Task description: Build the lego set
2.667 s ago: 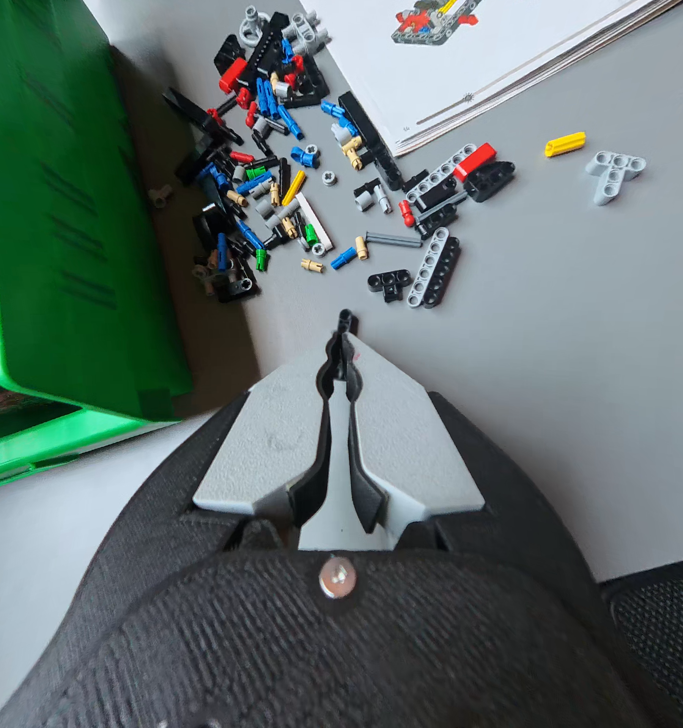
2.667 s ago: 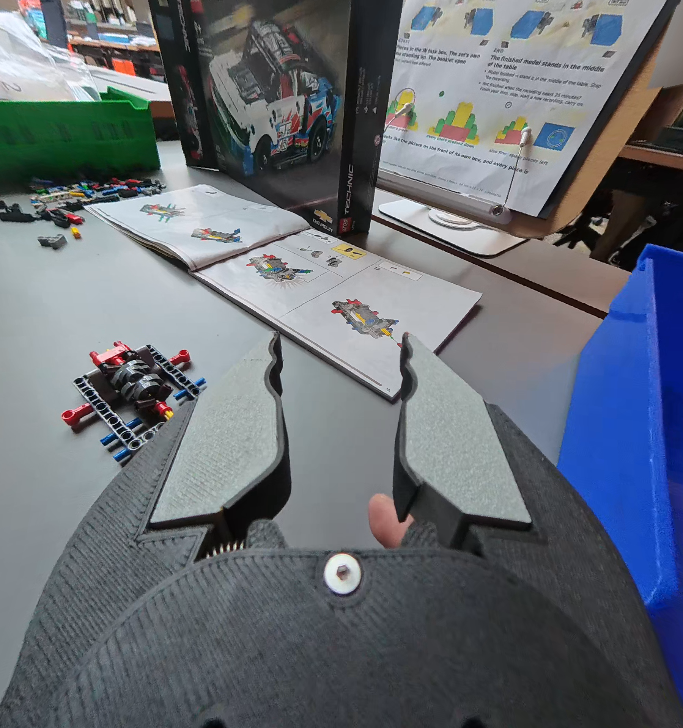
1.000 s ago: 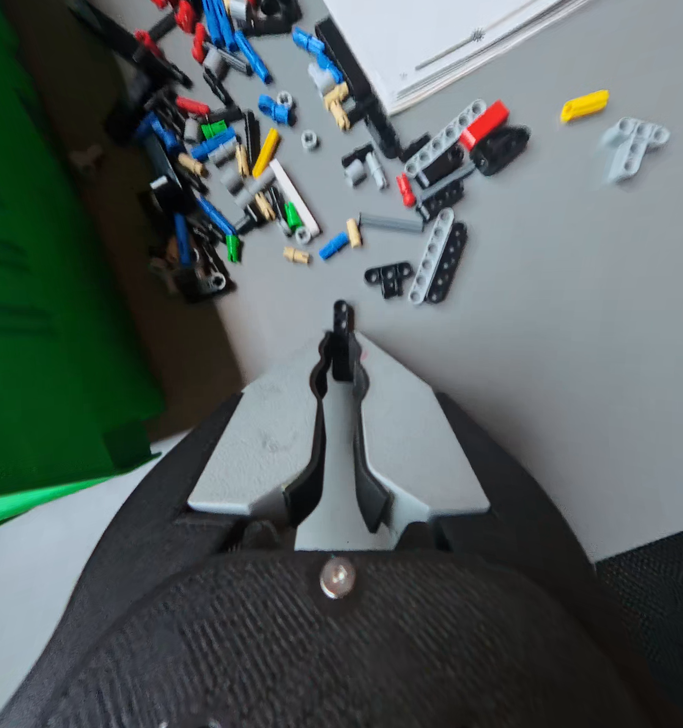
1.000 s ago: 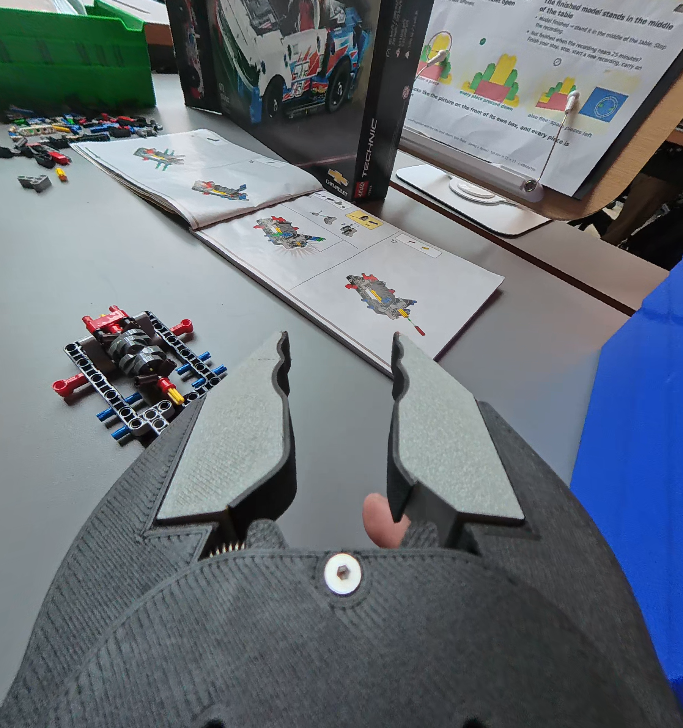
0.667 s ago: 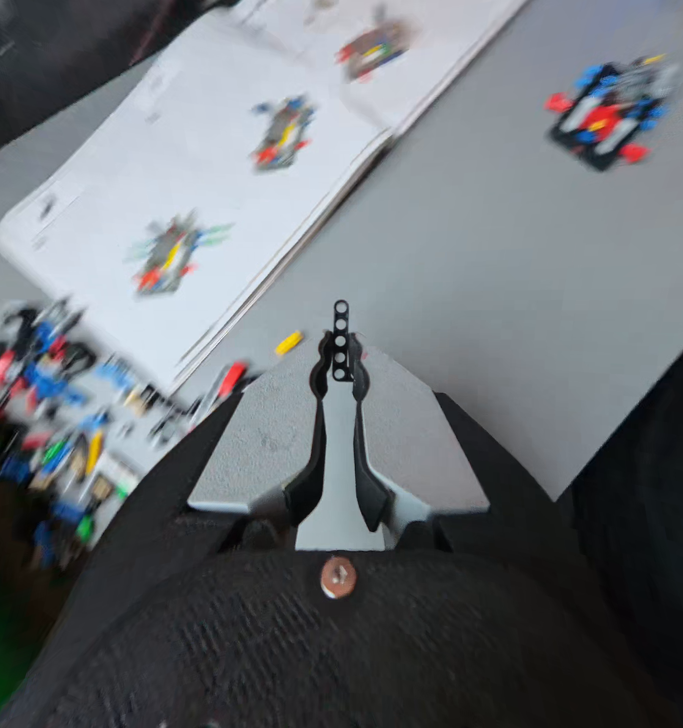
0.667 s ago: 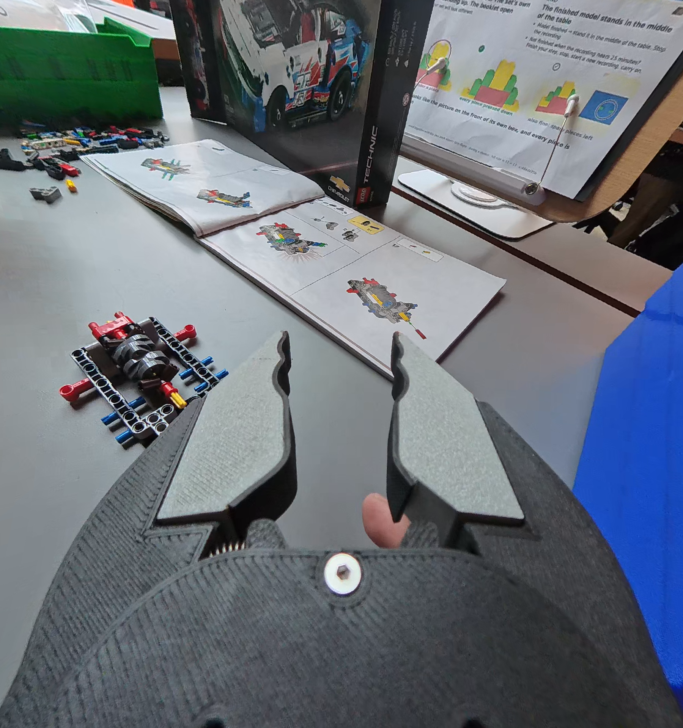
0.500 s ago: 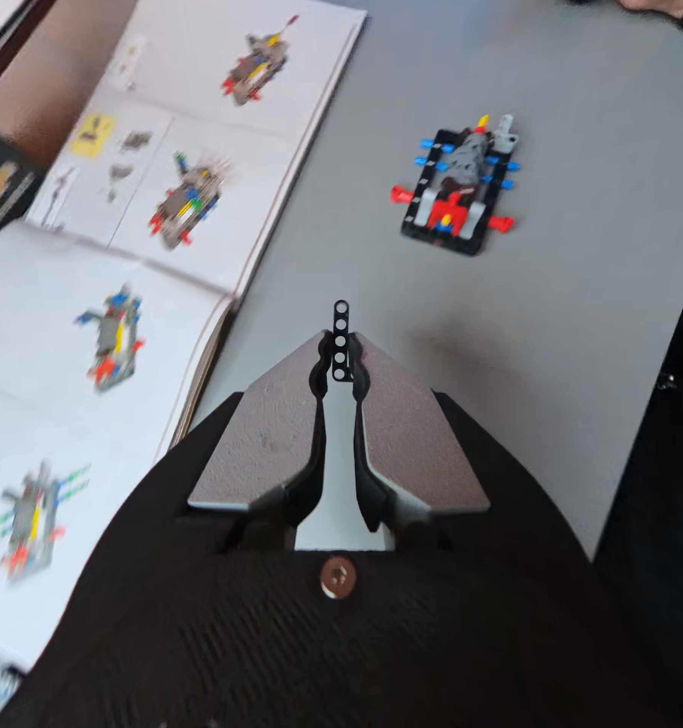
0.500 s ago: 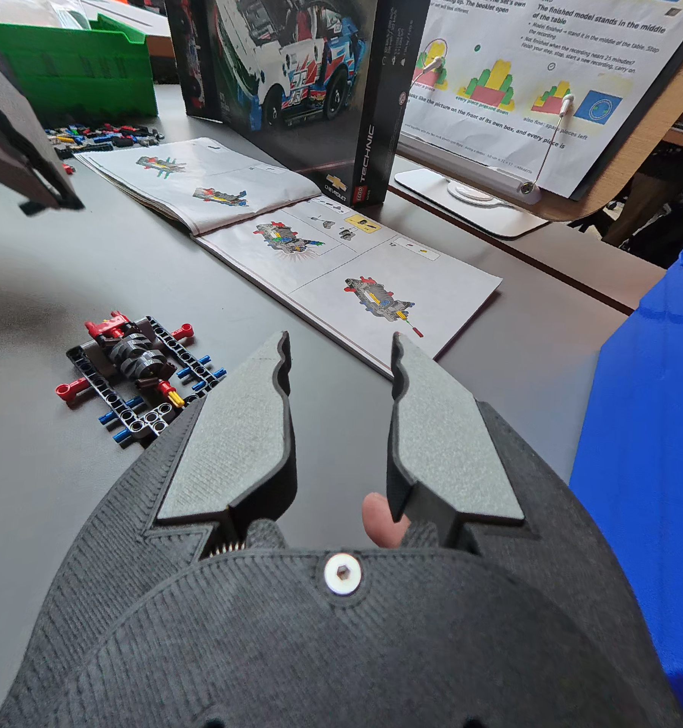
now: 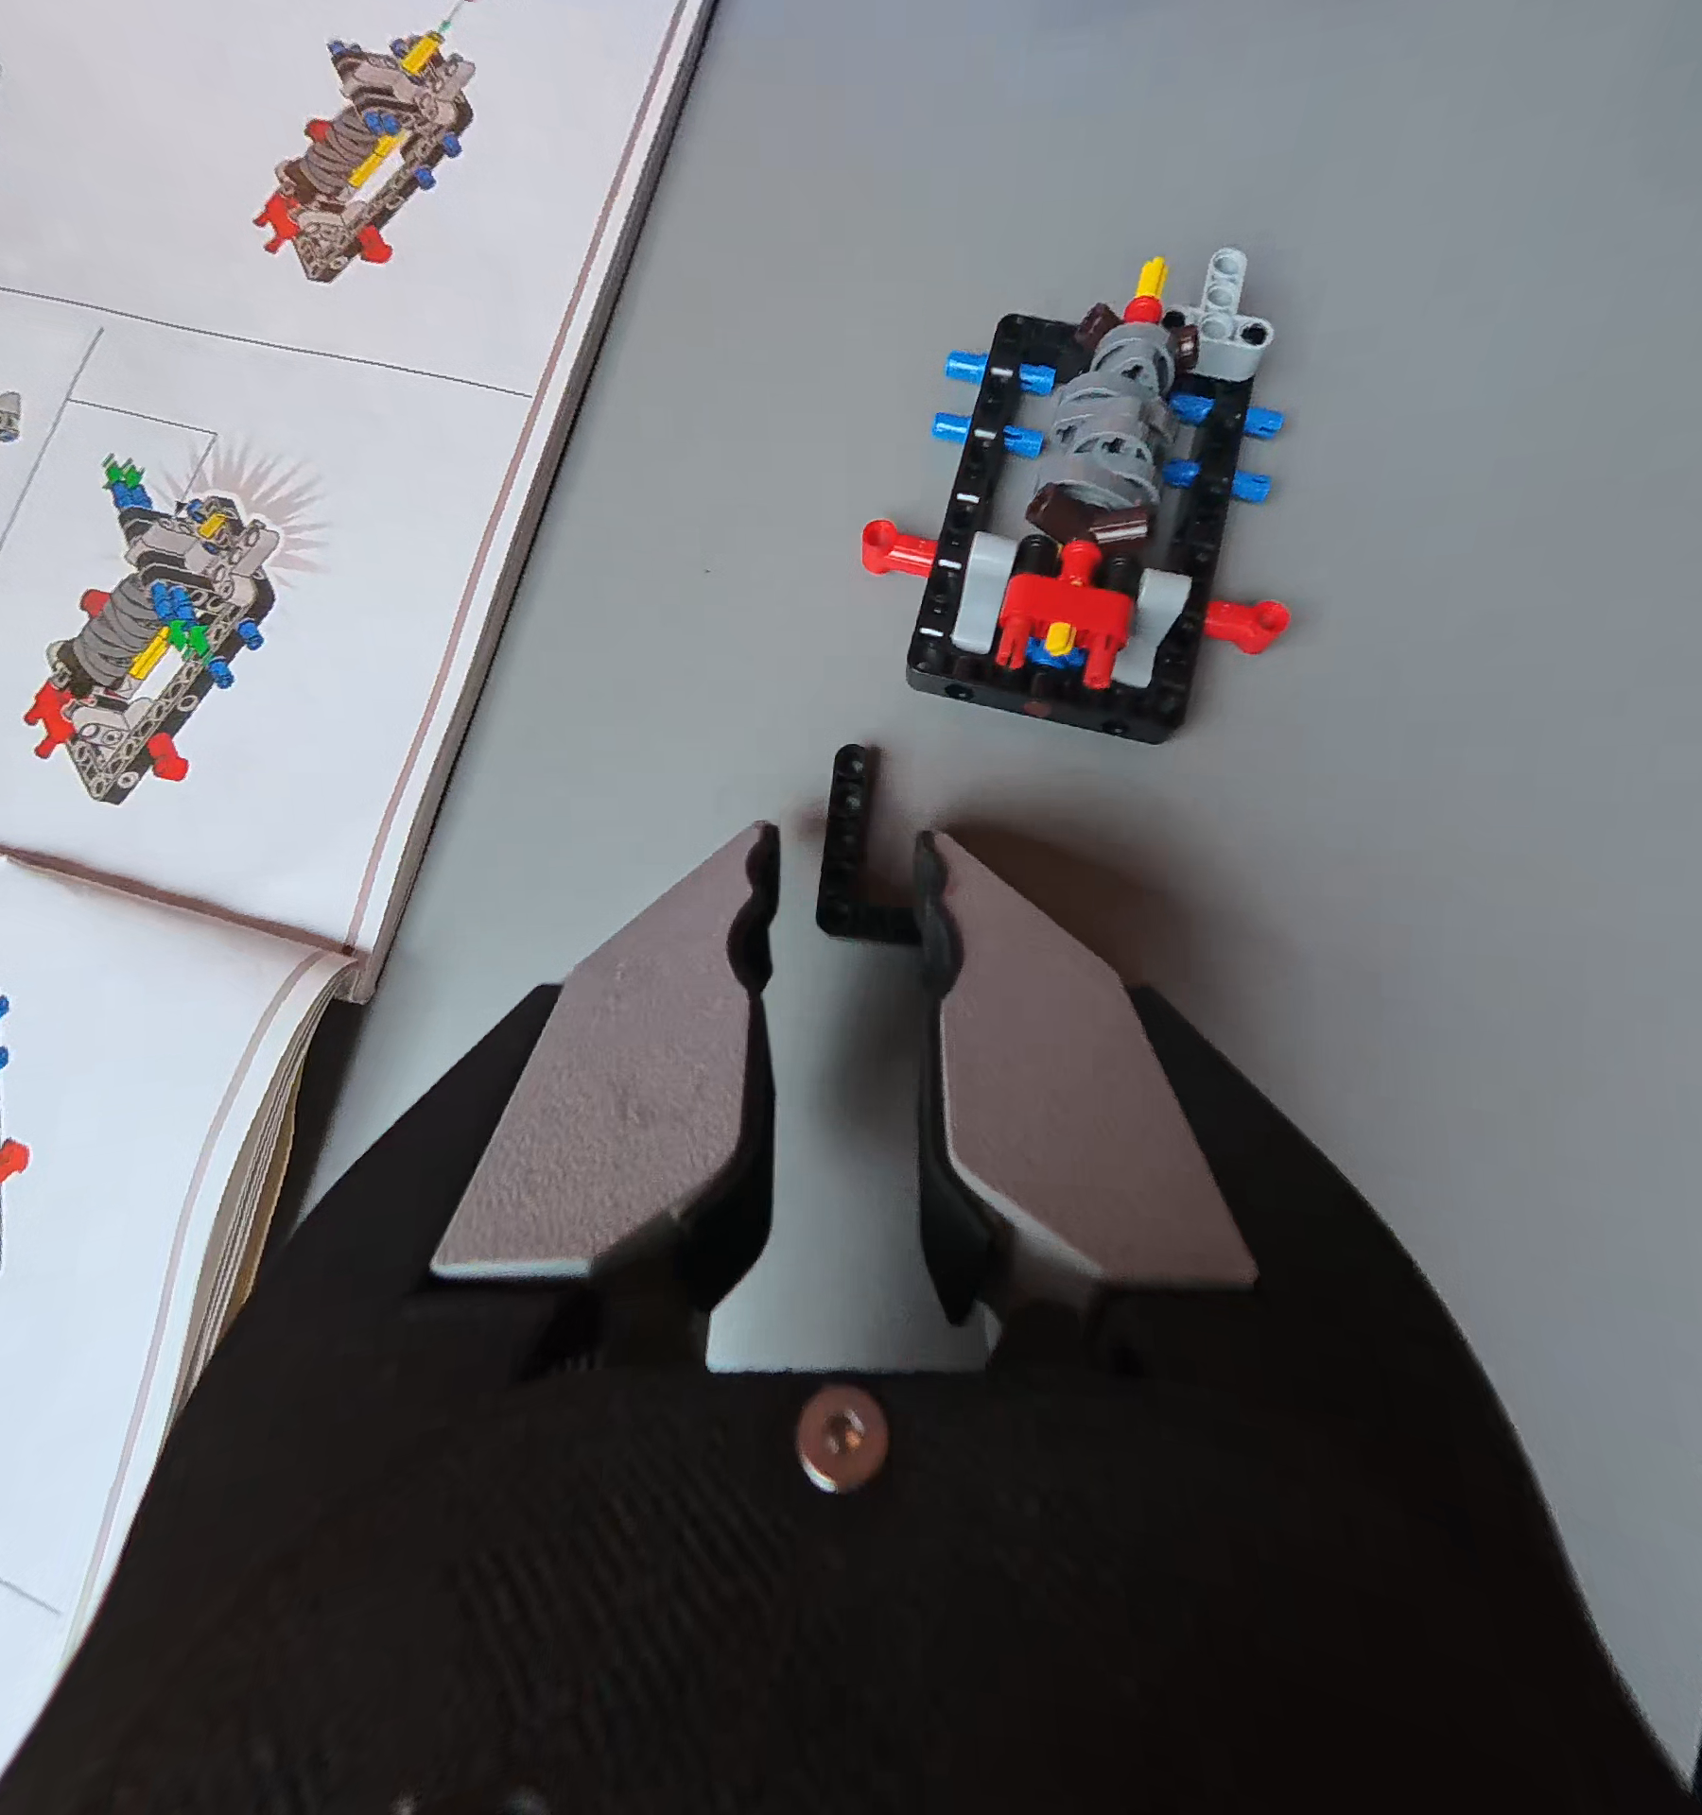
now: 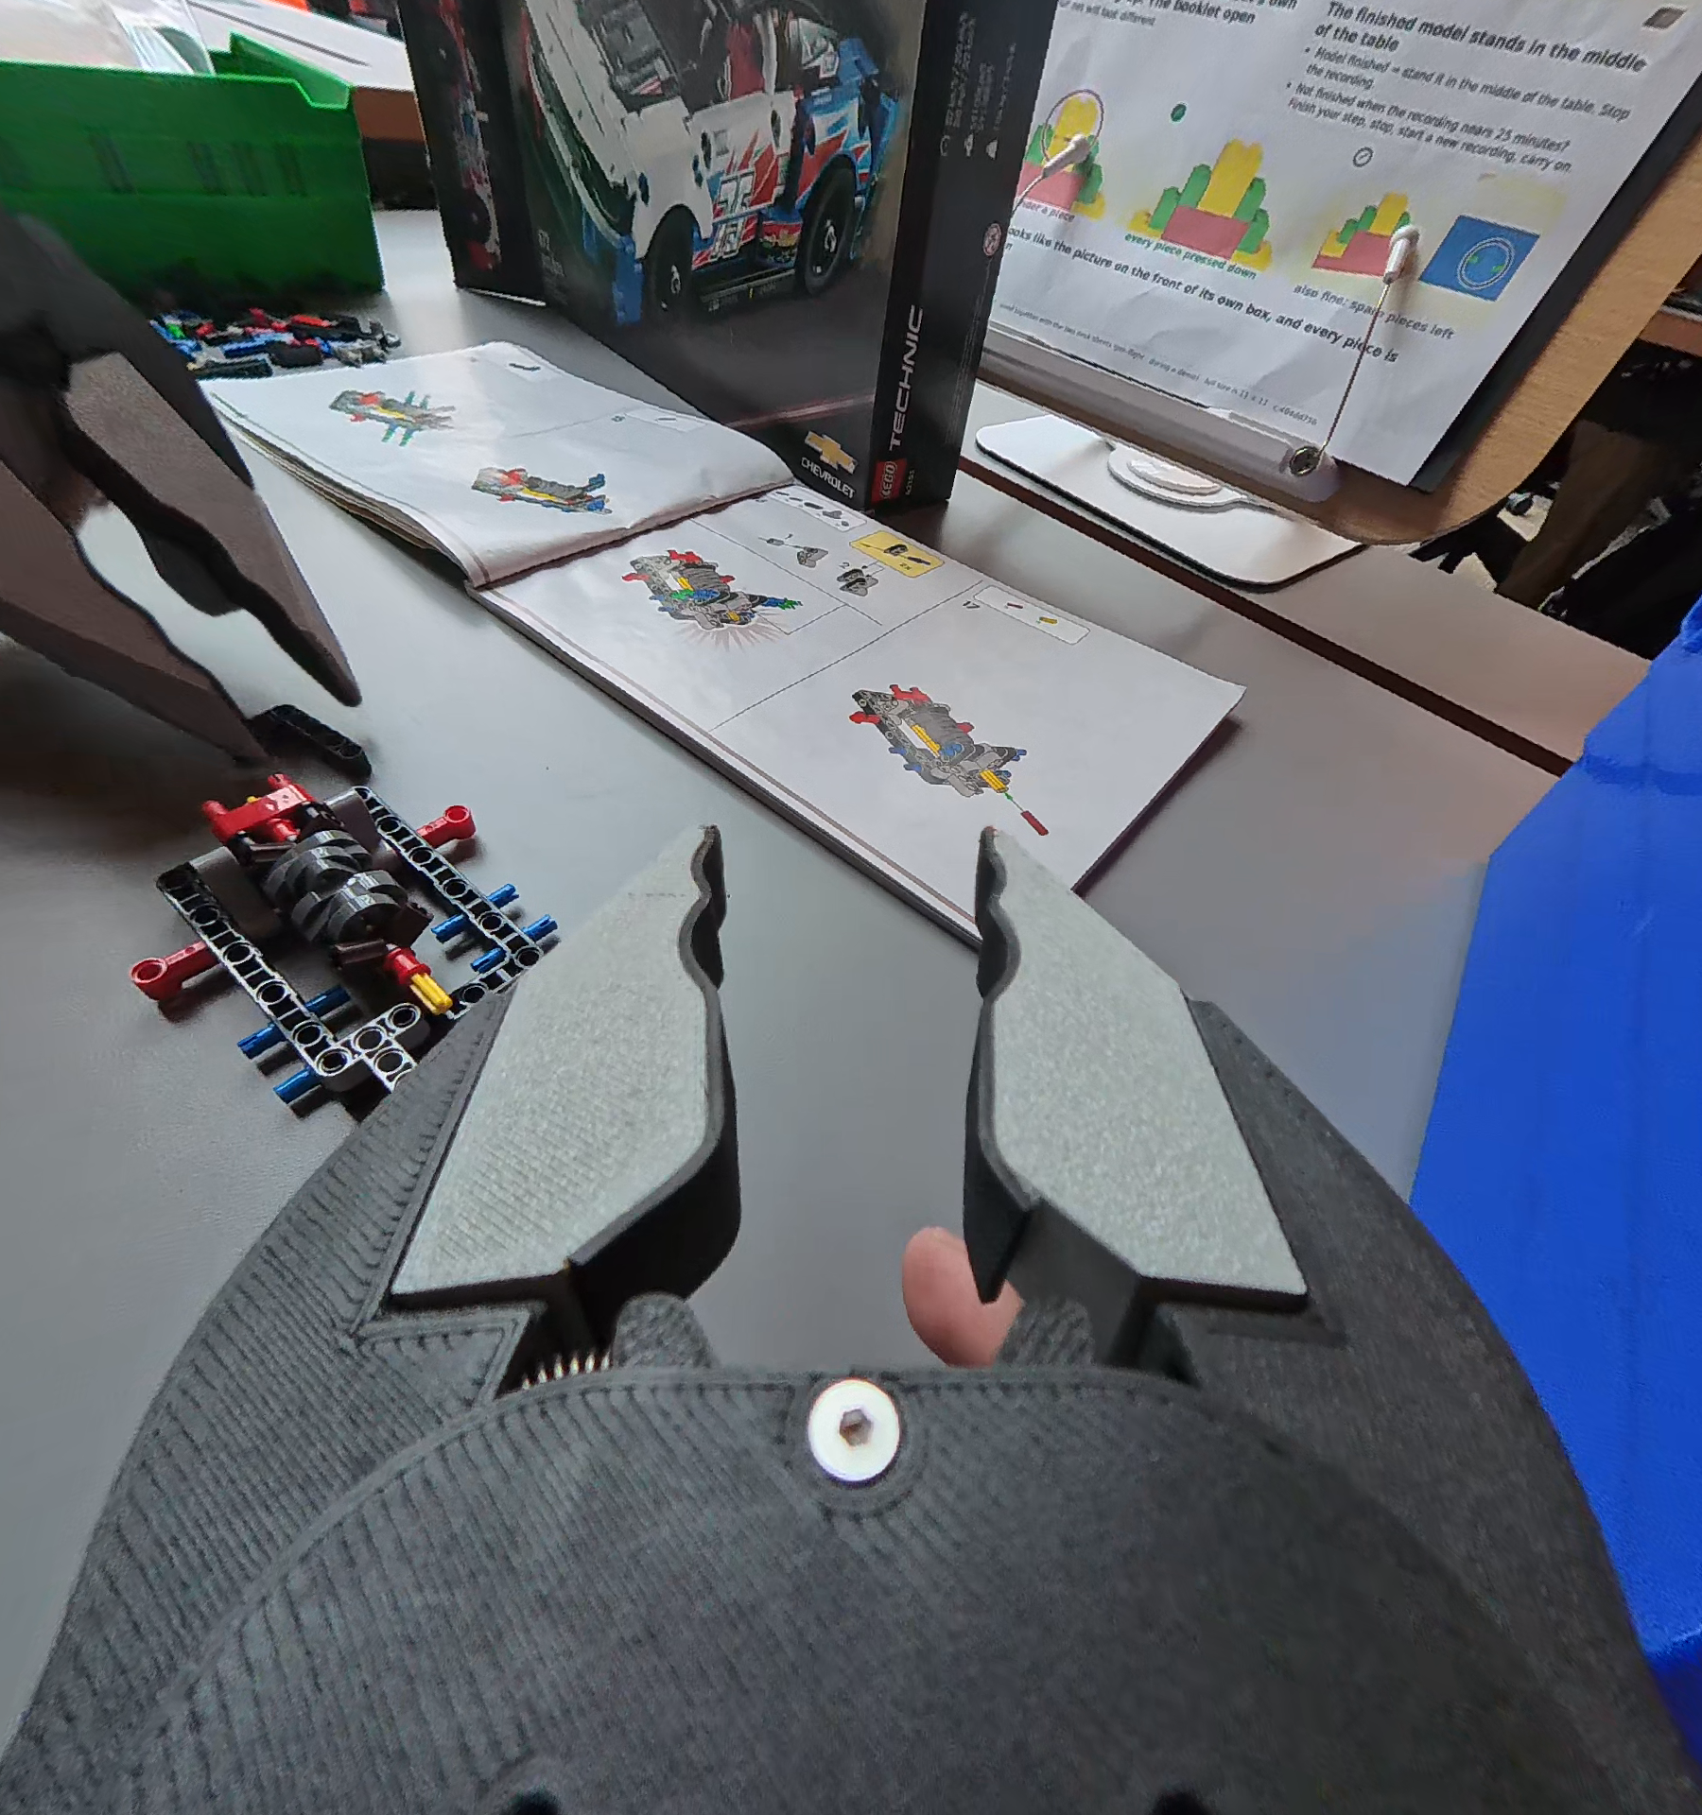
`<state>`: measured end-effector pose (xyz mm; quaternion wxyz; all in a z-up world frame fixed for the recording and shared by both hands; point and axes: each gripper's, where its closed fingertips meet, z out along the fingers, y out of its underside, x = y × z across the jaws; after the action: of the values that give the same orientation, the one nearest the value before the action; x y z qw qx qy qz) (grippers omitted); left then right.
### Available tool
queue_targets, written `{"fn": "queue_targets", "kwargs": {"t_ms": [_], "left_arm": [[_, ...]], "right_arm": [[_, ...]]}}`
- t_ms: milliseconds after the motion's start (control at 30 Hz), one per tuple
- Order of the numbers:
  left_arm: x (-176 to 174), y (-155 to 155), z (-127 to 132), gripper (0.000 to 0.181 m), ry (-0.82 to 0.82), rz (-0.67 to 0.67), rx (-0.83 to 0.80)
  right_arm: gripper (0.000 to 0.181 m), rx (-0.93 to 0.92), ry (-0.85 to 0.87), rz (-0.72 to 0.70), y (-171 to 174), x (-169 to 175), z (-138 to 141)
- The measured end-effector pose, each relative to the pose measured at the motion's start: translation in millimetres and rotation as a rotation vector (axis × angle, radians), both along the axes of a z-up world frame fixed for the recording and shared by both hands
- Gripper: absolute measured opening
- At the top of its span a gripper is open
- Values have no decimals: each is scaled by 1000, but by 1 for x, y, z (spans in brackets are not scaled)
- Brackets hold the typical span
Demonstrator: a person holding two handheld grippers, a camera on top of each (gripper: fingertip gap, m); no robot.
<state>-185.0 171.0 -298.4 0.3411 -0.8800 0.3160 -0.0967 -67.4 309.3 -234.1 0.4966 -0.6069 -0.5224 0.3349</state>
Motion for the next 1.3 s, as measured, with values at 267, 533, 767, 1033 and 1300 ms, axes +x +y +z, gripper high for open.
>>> {"fn": "queue_targets", "kwargs": {"t_ms": [267, 533, 767, 1033, 1300], "left_arm": [[-31, -26, 31, 36, -107, 29, 111], [-60, -66, 17, 33, -131, 21, 177], [-51, -76, 24, 25, -82, -89, 277], [-57, -80, 19, 22, 29, -104, 323], [-55, -77, 10, 21, 36, -107, 268]], "right_arm": [[50, 5, -6, -23, 4, 1, -1], [52, 25, -42, -79, 11, 3, -6], [54, 37, -97, -136, 20, 4, -15], [56, 61, -159, -162, 24, 2, -23], [56, 76, -150, -120, 16, -1, -21]]}}
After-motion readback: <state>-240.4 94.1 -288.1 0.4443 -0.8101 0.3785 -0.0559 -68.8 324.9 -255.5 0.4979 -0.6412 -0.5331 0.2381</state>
